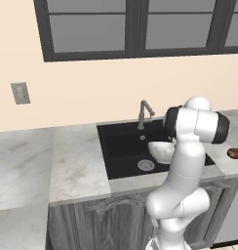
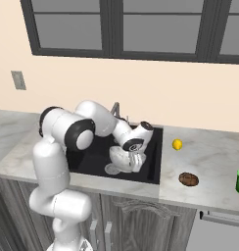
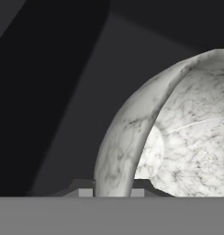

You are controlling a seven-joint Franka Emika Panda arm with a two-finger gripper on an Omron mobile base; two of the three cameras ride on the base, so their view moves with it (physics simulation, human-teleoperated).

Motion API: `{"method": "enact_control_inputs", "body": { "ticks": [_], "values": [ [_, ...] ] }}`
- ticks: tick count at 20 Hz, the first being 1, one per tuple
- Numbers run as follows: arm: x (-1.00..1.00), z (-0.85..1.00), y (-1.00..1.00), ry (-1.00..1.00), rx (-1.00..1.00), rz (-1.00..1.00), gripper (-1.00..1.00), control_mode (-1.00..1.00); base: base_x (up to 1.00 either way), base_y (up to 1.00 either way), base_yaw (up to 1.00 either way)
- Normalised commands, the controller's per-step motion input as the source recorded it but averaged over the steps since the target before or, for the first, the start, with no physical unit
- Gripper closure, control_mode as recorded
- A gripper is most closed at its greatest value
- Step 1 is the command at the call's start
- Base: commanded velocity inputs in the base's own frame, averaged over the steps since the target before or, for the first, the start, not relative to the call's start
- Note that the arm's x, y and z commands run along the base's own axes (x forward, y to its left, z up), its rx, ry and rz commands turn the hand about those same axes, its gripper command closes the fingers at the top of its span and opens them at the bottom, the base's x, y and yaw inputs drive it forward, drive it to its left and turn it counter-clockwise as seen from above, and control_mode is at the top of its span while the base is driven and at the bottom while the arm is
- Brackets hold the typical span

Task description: Remove the potato and lemon from the sink. Then move the bowl and cup from the counter to the sink for washing.

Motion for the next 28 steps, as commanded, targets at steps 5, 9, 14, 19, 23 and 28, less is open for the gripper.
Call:
{"method": "enact_control_inputs", "body": {
  "ticks": [5,9,14,19,23,28],
  "values": [
    [0.08,-0.18,0.00,-0.04,0.00,0.05,1.00,-1.00,0.00,0.00,0.00],
    [0.10,-0.18,0.00,-0.03,0.00,0.05,1.00,-1.00,0.00,0.00,0.00],
    [0.10,-0.18,0.00,-0.04,0.00,0.05,1.00,-1.00,0.00,0.00,0.00],
    [0.10,-0.18,-0.01,-0.02,-0.01,0.05,1.00,-1.00,0.00,0.00,0.00],
    [0.09,-0.16,-0.05,0.00,-0.04,0.04,1.00,-1.00,0.00,0.00,0.00],
    [0.08,-0.14,-0.06,-0.02,-0.07,0.03,1.00,-1.00,0.00,0.00,0.00]
  ]
}}
